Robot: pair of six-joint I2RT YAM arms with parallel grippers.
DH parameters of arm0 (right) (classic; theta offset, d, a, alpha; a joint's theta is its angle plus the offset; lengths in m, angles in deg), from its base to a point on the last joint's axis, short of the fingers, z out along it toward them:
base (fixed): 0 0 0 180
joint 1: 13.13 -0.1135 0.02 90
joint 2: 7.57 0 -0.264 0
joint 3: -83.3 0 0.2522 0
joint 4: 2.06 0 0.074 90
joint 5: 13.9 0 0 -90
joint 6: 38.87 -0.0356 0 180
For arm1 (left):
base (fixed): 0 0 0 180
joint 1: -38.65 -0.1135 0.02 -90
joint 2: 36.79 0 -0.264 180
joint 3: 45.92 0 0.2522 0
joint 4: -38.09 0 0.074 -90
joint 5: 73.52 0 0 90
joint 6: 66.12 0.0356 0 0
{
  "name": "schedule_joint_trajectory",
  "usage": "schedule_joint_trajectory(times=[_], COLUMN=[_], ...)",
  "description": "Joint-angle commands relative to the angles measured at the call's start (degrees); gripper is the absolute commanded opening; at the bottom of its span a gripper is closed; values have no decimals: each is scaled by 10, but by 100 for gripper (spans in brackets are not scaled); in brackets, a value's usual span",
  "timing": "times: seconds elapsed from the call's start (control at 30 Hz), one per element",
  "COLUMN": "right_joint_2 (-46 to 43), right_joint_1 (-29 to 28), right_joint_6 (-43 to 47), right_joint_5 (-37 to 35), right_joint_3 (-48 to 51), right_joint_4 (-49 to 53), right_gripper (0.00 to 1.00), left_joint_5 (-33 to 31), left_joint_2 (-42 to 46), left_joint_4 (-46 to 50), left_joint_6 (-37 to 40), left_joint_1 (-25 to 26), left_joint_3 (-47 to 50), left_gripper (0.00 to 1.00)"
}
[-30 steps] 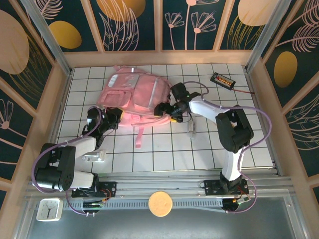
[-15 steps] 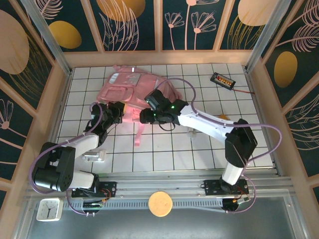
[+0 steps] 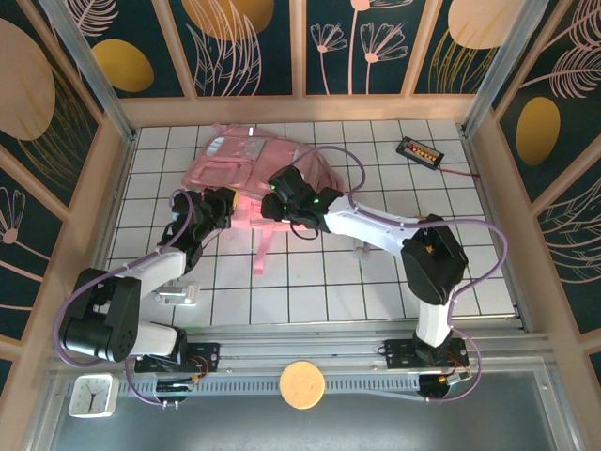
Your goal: Pack the student bag
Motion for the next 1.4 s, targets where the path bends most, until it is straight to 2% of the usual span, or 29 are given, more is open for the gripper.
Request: schedule_joint_trajectory(times=[0.0, 0.13, 0.37, 0.5, 0.57, 0.7, 0.87, 1.0, 1.1, 1.23, 1.37], right_joint_2=[29, 46, 64, 81, 87, 87, 76, 55, 27, -19, -45], right_joint_1=[14, 15, 14, 13, 13, 14, 15, 28, 48, 93, 144], right_joint_6=[-17, -15, -10, -3, 0, 4, 18, 31, 43, 63, 105], right_joint_5=[-16, -6, -16, -13, -12, -11, -11, 3, 17, 32, 39], right_joint_3=[-10, -22, -38, -66, -75, -73, -74, -48, 15, 93, 114], right_joint_4=[-31, -36, -28, -16, -7, 1, 36, 81, 101, 105, 106], right_gripper=[49, 44, 43, 33, 23, 15, 0, 0, 0, 0, 0], left_joint_5=[3, 4, 2, 2, 2, 0, -4, 5, 18, 44, 63], left_joint_2=[21, 18, 15, 13, 12, 13, 16, 19, 27, 34, 33], left_joint_4=[-24, -23, -25, -26, -28, -31, -30, -17, 3, 34, 58], left_joint_6=[-50, -51, -54, -55, -56, -58, -59, -42, -21, 10, 37], left_joint_1=[8, 11, 15, 17, 18, 18, 18, 6, -17, -55, -72], left_joint_3=[-36, -42, -42, -45, -44, -40, -31, -24, -20, -25, -33], left_gripper=[0, 0, 0, 0, 0, 0, 0, 0, 0, 0, 0])
